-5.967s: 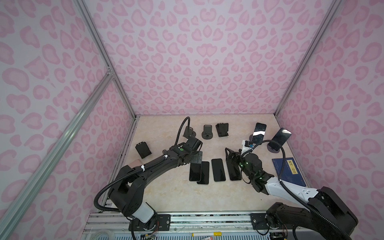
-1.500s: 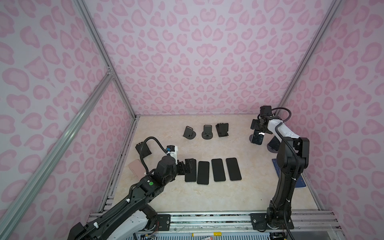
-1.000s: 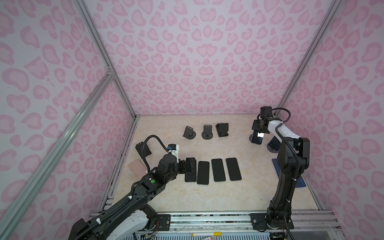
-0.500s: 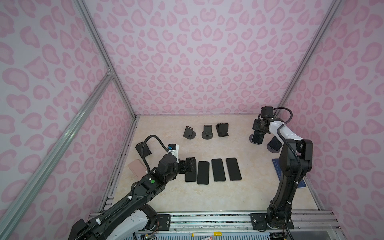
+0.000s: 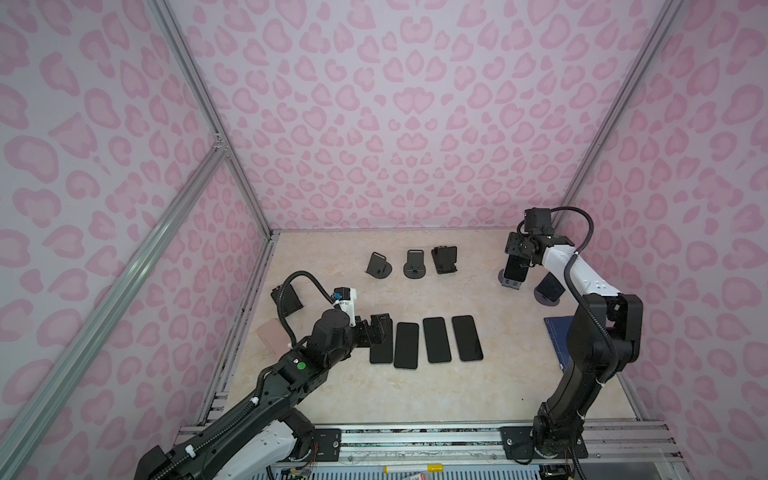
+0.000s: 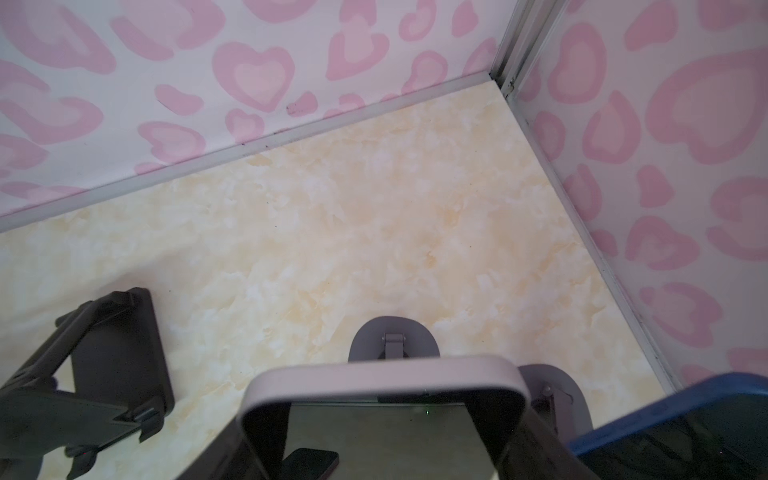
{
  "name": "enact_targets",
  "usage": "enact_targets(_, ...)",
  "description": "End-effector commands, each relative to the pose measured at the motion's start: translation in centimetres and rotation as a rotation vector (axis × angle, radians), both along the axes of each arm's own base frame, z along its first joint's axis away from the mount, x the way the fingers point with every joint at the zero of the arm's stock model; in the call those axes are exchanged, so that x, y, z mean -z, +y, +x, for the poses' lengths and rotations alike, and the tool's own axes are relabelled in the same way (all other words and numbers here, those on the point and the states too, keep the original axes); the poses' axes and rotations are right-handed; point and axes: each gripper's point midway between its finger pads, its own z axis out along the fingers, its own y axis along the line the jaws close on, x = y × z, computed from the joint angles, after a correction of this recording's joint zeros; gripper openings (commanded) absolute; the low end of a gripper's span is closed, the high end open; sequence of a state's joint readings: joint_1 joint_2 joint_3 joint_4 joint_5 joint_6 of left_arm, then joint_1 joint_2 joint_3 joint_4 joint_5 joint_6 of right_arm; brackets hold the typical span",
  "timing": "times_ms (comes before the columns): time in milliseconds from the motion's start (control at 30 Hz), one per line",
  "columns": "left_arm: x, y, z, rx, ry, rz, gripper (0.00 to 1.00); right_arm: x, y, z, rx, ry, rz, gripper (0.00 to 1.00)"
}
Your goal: Remove the phone from the phone stand
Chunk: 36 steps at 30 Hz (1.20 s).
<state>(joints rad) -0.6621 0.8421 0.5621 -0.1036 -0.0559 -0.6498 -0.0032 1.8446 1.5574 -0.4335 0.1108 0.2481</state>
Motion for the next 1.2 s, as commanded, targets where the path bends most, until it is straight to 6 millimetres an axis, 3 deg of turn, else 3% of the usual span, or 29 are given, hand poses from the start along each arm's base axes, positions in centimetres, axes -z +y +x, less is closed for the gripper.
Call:
enact_targets(0,-0.4,0.1,-0.2,0.002,-0.020,-0.017,0.98,-2.0,0.9,-0.1,-0.019,-0.045,-0.006,0.56)
enact_targets(167,-0.5,0.3,-0.6,0.006,-0.027,-0.024,0.98,-3.5,3.7,-3.2,-0.090,-0.022,-0.065,0.56)
enact_targets(200,-0.6,0.3,-0.7,0.008,-0.030,-0.027,0.98,-2.3,4.5,-4.6,-0.106,0.008,-0.072,0.56)
enact_targets(367,-1.1,0.2,-1.1,0.033,-0.042,-0.034,0.98,-0.5,7.4,-9.8,-0.180,0.066,-0.097,0.56)
enact_targets(500,-1.3,-0.1,-1.3,0.051,-0.039,-0.046,0.98,1.7,8.7,-13.5,-0.219,0.136,-0.064,0.56)
enact_targets(633,-1.0,-0.5,-1.6,0.066,-0.026,-0.075,0.98,5.1,9.3,-16.3,-0.244,0.230,-0.001,0.56)
enact_targets(767,-0.6,-0.5,-1.8,0.067,-0.017,-0.094,0.98,8.0,9.8,-18.1,-0.250,0.313,0.052,0.56)
enact_targets(967,-0.1,-0.4,-2.2,0.072,0.000,-0.097,0.98,11.7,10.3,-19.3,-0.247,0.392,0.090,0.56)
enact_targets(1167,0.0,-0.2,-2.3,0.067,-0.002,-0.104,0.98,13.5,10.0,-19.9,-0.251,0.449,0.044,0.56)
